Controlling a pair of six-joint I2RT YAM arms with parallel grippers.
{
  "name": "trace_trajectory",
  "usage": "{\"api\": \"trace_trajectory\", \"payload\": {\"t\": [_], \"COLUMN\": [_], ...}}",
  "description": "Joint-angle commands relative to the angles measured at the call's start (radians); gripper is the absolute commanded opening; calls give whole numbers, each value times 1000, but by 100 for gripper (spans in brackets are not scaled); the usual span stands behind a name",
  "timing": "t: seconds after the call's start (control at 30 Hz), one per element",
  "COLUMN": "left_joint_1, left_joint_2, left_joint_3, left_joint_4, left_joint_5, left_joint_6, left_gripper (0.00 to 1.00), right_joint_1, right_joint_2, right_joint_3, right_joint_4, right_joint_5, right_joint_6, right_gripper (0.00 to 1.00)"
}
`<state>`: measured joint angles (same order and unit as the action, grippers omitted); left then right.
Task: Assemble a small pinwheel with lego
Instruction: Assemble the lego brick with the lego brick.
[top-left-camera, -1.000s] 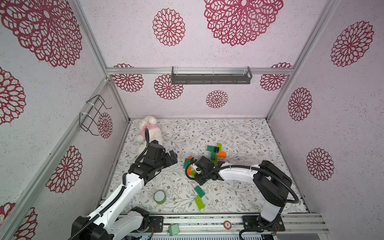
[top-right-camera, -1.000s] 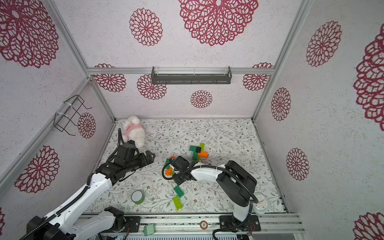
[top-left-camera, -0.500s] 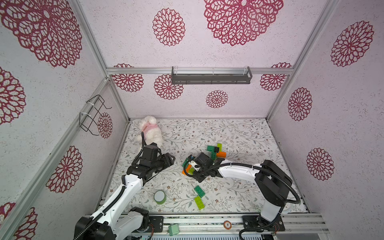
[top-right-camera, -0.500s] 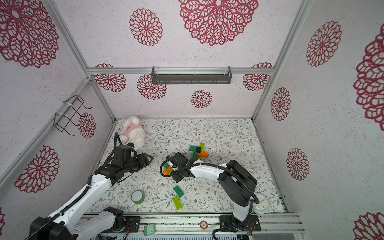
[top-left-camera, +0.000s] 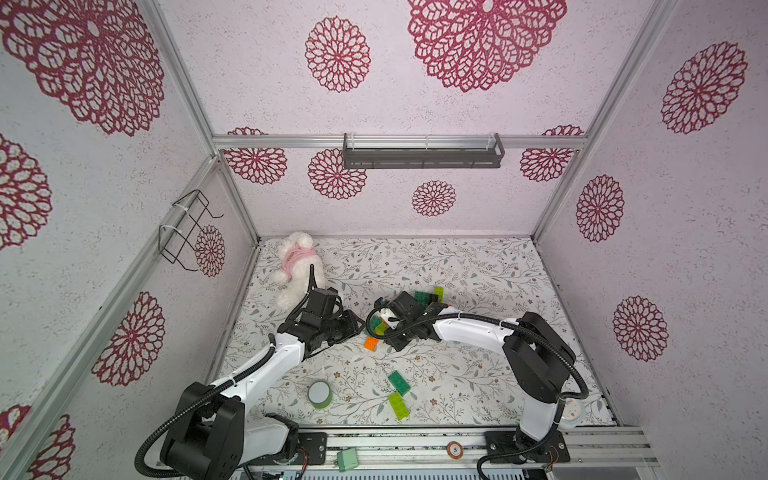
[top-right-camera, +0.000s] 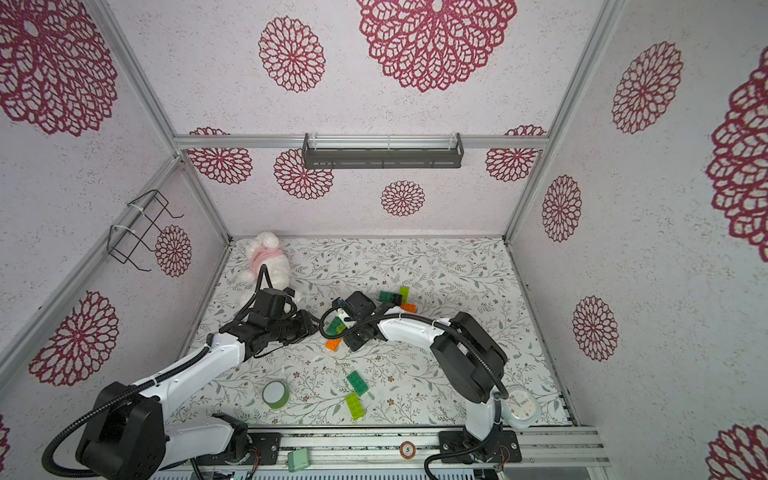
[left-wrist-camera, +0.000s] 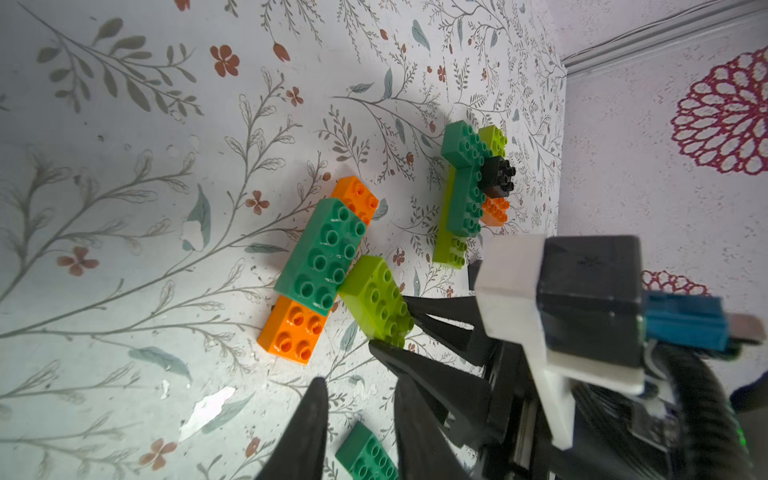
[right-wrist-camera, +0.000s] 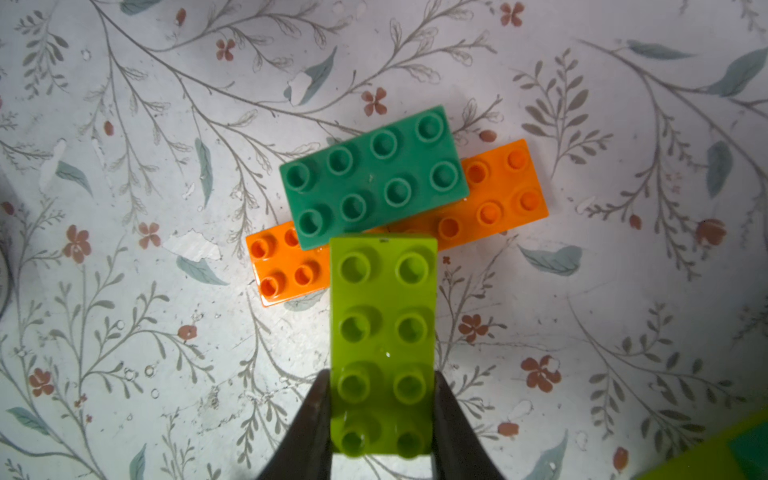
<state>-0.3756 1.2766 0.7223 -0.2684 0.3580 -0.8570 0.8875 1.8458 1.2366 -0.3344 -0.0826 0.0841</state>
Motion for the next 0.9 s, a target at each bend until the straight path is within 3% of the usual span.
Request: {"api": "trace_trajectory", "payload": {"t": [0.0, 0.87], "left_joint_1": [-5, -11], "left_joint_2": [16, 124], "left_joint_3": [24, 45], "left_joint_4": [56, 130], "left_joint_5": [19, 83], "left_joint_6": [-14, -13], "left_gripper": [31, 29], "right_joint_1": [-4, -2], "right_joint_2": [12, 48], "right_joint_3": [29, 72], "right_joint_4": [-38, -43], "right_joint_5": [-14, -58], "right_joint_6": [-25, -11], "right_gripper": [14, 14]}}
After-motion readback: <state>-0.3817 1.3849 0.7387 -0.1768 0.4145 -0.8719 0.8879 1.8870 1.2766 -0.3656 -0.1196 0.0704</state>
